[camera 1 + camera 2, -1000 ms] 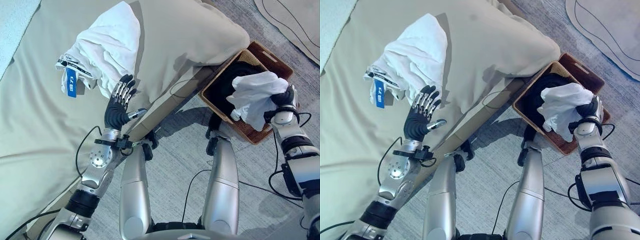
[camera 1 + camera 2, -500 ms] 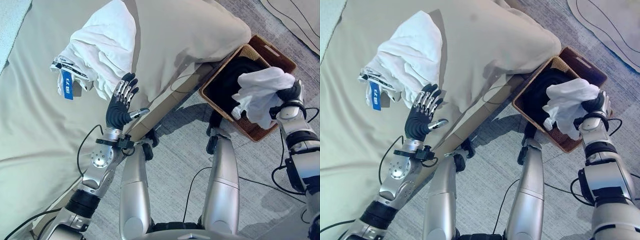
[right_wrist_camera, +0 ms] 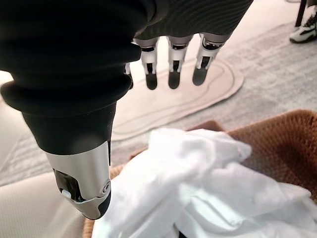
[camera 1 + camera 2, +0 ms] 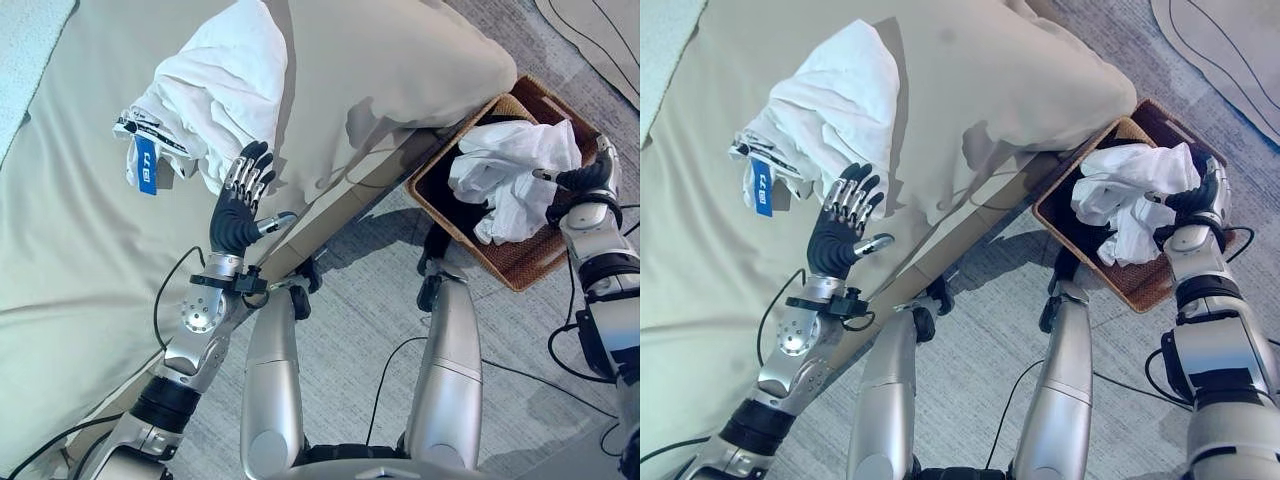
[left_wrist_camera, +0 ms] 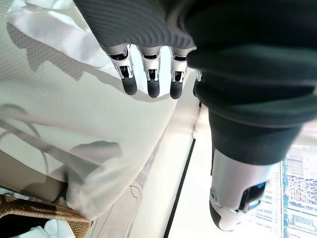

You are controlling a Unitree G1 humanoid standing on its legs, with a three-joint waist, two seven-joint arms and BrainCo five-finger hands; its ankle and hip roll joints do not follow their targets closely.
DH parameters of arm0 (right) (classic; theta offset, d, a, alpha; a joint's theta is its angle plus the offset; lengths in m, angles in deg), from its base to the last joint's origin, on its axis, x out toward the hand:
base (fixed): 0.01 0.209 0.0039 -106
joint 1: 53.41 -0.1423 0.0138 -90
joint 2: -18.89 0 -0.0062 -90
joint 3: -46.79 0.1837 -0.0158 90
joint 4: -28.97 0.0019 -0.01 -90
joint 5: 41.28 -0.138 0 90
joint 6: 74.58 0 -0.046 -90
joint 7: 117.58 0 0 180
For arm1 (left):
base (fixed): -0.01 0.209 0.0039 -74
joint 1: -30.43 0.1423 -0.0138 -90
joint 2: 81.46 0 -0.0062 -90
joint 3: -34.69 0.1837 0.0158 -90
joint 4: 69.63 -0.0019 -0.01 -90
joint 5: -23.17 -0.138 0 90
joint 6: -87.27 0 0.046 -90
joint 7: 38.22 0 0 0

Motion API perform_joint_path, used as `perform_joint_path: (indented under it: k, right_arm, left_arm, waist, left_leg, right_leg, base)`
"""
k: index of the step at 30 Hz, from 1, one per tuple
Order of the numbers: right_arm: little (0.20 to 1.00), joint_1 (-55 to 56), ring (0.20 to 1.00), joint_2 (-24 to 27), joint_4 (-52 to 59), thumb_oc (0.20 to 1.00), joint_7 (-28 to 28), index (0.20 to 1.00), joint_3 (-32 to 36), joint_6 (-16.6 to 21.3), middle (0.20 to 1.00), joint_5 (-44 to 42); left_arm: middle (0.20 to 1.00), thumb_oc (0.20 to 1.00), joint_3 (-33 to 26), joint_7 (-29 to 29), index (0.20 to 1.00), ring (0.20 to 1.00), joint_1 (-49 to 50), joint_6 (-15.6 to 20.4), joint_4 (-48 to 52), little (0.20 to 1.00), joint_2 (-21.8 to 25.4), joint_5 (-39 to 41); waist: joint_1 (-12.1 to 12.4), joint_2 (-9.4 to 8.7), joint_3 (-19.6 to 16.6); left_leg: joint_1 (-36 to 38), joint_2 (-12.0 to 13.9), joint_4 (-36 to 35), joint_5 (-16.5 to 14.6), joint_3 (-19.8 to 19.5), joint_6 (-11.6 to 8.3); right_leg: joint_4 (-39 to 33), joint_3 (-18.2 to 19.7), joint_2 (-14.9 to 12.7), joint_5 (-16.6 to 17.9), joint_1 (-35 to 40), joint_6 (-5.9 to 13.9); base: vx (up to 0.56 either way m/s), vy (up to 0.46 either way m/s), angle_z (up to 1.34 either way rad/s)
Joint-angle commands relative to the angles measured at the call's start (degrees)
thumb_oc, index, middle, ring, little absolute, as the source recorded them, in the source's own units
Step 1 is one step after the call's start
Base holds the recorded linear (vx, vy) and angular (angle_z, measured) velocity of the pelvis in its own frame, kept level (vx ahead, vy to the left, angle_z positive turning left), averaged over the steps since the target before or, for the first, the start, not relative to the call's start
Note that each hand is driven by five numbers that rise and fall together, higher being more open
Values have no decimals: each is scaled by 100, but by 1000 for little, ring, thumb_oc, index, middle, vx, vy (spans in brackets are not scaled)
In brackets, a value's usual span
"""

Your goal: Pick up clothes into the bucket

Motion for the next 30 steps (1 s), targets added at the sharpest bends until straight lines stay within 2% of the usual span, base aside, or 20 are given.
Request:
perform_joint_path:
  k: [1,5,6,8,9,10,11,12,15,19,23,24,27,28,29,30]
  right_arm:
    - [1000,448,1000,23,89,1000,39,1000,-231,18,1000,211]
    - [1000,761,1000,-196,356,1000,61,1000,-100,115,1000,184]
    - [1000,1143,1000,-378,916,1000,156,1000,186,313,1000,-100]
    - [1000,1352,1000,-452,1217,1000,172,1000,325,350,1000,-155]
    - [1000,1847,1000,-749,2068,1000,306,1000,668,625,1000,-454]
    - [1000,2097,1000,-865,2292,1000,275,1000,806,664,1000,-474]
    - [1000,2117,1000,-870,2301,1000,275,1000,813,657,1000,-469]
    - [1000,2544,1000,-1113,2998,1000,261,1000,915,815,1000,-419]
    - [1000,2982,1000,-1383,3563,1000,246,1000,1067,914,1000,-421]
    - [1000,3701,1000,-1954,4415,1000,-33,1000,1172,1164,1000,-709]
    - [1000,3985,1000,-2132,4768,1000,-201,1000,1184,1258,1000,-835]
    - [1000,4052,1000,-2296,4801,1000,-314,1000,1252,1335,1000,-1127]
    - [1000,4112,1000,-2464,4908,1000,-468,1000,1297,1441,1000,-1531]
    - [1000,4130,1000,-2614,4863,1000,-649,1000,1318,1487,1000,-1969]
    - [1000,4133,1000,-2614,4860,1000,-655,1000,1319,1490,1000,-1975]
    - [1000,4146,1000,-2716,4837,1000,-820,1000,1280,1502,1000,-2292]
  left_arm:
    - [1000,1000,-240,8,1000,1000,221,219,362,1000,-98,78]
    - [1000,1000,-313,23,1000,1000,187,249,283,1000,-100,46]
    - [1000,1000,-405,93,1000,1000,133,295,161,1000,-156,-6]
    - [1000,1000,-408,116,1000,1000,121,300,94,1000,-152,-40]
    - [1000,1000,-473,238,1000,1000,110,314,-134,1000,-210,-169]
    - [1000,1000,-469,286,1000,1000,100,324,-217,1000,-200,-244]
    - [1000,1000,-459,288,1000,1000,107,324,-221,1000,-196,-245]
    - [1000,1000,-495,376,1000,1000,135,337,-456,1000,-253,-368]
    - [1000,1000,-555,473,1000,1000,197,340,-646,1000,-291,-489]
    - [1000,1000,-736,634,1000,1000,419,277,-969,1000,-279,-900]
    - [1000,1000,-841,696,1000,1000,605,251,-988,1000,-195,-1256]
    - [1000,1000,-868,770,1000,1000,662,224,-1078,1000,-142,-1595]
    - [1000,1000,-856,793,1000,1000,736,209,-1150,1000,-74,-1882]
    - [1000,1000,-876,839,1000,1000,766,155,-1248,1000,-17,-2153]
    - [1000,1000,-875,841,1000,1000,771,153,-1244,1000,-15,-2155]
    - [1000,1000,-941,852,1000,1000,830,114,-1337,1000,-2,-2232]
  waist:
    - [-224,139,-493]
    - [-255,67,-534]
    - [-305,13,-570]
    - [-312,-13,-571]
    - [-370,-67,-610]
    - [-383,-108,-601]
    - [-369,-94,-615]
    - [-372,-173,-628]
    - [-347,-227,-640]
    - [-216,-323,-699]
    - [-104,-379,-763]
    - [-14,-414,-893]
    - [59,-455,-995]
    - [157,-526,-1190]
    - [153,-527,-1183]
    - [231,-610,-1386]
  left_leg:
    - [-148,-25,-145,-6,-249,37]
    - [91,-1,-325,59,-298,0]
    - [261,13,-467,114,-344,-38]
    - [383,19,-547,138,-351,-46]
    - [657,35,-776,213,-374,-88]
    - [756,3,-934,422,-337,-37]
    - [841,13,-931,276,-394,-94]
    - [1090,-26,-1207,528,-410,-81]
    - [1468,-67,-1472,634,-520,-98]
    - [2265,-167,-1885,758,-773,-94]
    - [2678,-211,-2071,781,-915,-88]
    - [2910,-259,-2152,752,-973,-76]
    - [3113,-315,-2220,723,-1012,-69]
    - [3270,-354,-2296,686,-1039,-71]
    - [3285,-356,-2305,690,-1043,-70]
    - [3459,-437,-2398,636,-1057,-50]
  right_leg:
    - [-228,60,189,-40,185,259]
    - [-358,-74,190,-29,474,282]
    - [-468,-142,196,-19,692,308]
    - [-522,-195,184,-6,821,318]
    - [-681,-303,148,33,1122,361]
    - [-850,-406,105,217,1272,305]
    - [-796,-374,129,69,1338,376]
    - [-1048,-569,54,245,1682,349]
    - [-1245,-751,11,283,2154,383]
    - [-1645,-1172,-86,325,3244,444]
    - [-1887,-1445,-131,348,3895,491]
    - [-2050,-1605,-166,397,4240,540]
    - [-2267,-1760,-191,474,4609,594]
    - [-2499,-1884,-213,558,4890,647]
    - [-2516,-1893,-211,565,4913,649]
    - [-2709,-1985,-246,696,5145,720]
  base:
    - [0,0,0]
    - [32,-38,6]
    - [44,-29,11]
    - [59,-42,12]
    - [4,-63,15]
    - [69,-52,16]
    - [-9,-76,21]
    - [51,-58,14]
    - [97,-73,27]
    - [123,-40,34]
    - [148,28,38]
    - [115,43,36]
    - [151,102,29]
    - [111,64,22]
    - [224,158,35]
    - [116,96,27]
